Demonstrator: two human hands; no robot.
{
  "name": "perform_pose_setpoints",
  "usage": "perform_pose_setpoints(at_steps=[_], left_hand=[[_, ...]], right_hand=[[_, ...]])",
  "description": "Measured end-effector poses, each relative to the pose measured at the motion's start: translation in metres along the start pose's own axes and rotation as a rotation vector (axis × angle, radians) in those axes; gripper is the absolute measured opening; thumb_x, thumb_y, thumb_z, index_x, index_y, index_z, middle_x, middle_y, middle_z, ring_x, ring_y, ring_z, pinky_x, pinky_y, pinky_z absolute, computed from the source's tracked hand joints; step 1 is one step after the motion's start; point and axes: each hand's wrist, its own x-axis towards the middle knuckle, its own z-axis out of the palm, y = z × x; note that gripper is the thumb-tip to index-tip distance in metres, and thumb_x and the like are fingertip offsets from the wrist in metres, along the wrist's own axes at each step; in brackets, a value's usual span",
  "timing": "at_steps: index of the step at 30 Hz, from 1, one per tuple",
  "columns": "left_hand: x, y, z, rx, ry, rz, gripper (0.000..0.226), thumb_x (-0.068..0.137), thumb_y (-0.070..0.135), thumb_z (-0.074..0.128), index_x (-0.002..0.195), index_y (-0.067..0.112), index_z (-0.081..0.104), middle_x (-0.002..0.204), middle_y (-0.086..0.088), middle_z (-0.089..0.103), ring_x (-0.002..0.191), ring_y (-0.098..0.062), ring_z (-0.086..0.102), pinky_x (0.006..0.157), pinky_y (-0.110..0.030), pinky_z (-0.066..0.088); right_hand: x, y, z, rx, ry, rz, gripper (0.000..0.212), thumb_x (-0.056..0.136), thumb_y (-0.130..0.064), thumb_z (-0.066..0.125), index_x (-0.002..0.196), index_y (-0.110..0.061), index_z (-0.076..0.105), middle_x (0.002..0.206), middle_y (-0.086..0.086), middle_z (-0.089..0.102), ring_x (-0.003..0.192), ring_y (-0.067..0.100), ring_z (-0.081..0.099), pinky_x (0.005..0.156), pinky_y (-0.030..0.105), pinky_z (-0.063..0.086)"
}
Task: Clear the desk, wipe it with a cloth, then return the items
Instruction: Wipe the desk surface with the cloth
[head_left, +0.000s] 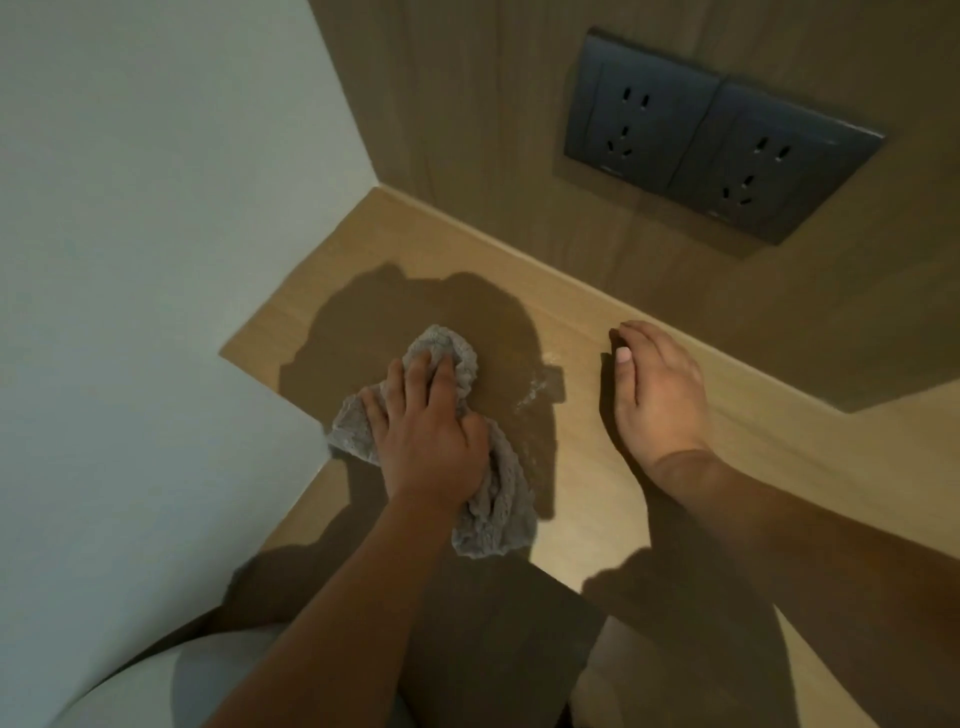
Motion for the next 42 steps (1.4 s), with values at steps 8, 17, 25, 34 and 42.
perform_pose_setpoints(at_steps=[8,17,25,34,42], left_hand=[[-0.001,0.008,0.004,0.022,0.044,-0.11,0.069,0.088,0.043,0.023,0.154,0.029,0.037,0.162,-0.001,0.028,0.146,-0.033,0.019,0.121,-0.062,-0.001],[-0.071,0.102,0.004,-0.242,-0.046,0.165,0.058,0.088,0.034,0.03,0.137,0.021,0.059,0.135,-0.006,0.054,0.117,-0.035,0.049,0.101,-0.052,0.037],[0.029,-0.033,-0.019,-0.177,0.112,-0.042,0.05,0.097,0.023,0.04,0.147,0.016,0.043,0.15,-0.014,0.04,0.138,-0.041,0.034,0.116,-0.061,0.021],[-0.113,0.13,0.02,-0.058,0.022,0.133,0.047,0.088,0.034,0.053,0.134,0.024,0.053,0.13,-0.008,0.052,0.112,-0.033,0.053,0.091,-0.051,0.047],[0.06,0.017,-0.031,-0.165,0.245,-0.146,0.045,0.097,0.018,0.046,0.141,0.011,0.048,0.13,-0.022,0.051,0.116,-0.041,0.045,0.093,-0.049,0.038]], right_hand=[[-0.048,0.07,-0.032,-0.183,0.006,0.08,0.053,0.103,-0.036,0.026,0.137,-0.006,0.054,0.14,0.013,0.053,0.131,0.03,0.045,0.115,0.045,0.03],[-0.047,0.068,-0.033,-0.153,0.039,0.071,0.044,0.105,-0.03,0.033,0.134,-0.007,0.057,0.138,0.012,0.056,0.13,0.029,0.046,0.114,0.043,0.03],[-0.046,0.069,-0.03,-0.153,0.046,0.068,0.048,0.104,-0.033,0.028,0.134,-0.009,0.056,0.138,0.01,0.055,0.13,0.028,0.046,0.115,0.044,0.031],[-0.047,0.07,-0.032,-0.149,0.039,0.078,0.051,0.103,-0.035,0.025,0.134,-0.009,0.056,0.138,0.01,0.055,0.13,0.027,0.046,0.115,0.044,0.03],[-0.046,0.072,-0.029,-0.144,0.056,0.071,0.048,0.102,-0.032,0.029,0.131,-0.008,0.058,0.135,0.01,0.057,0.127,0.028,0.048,0.113,0.044,0.032]])
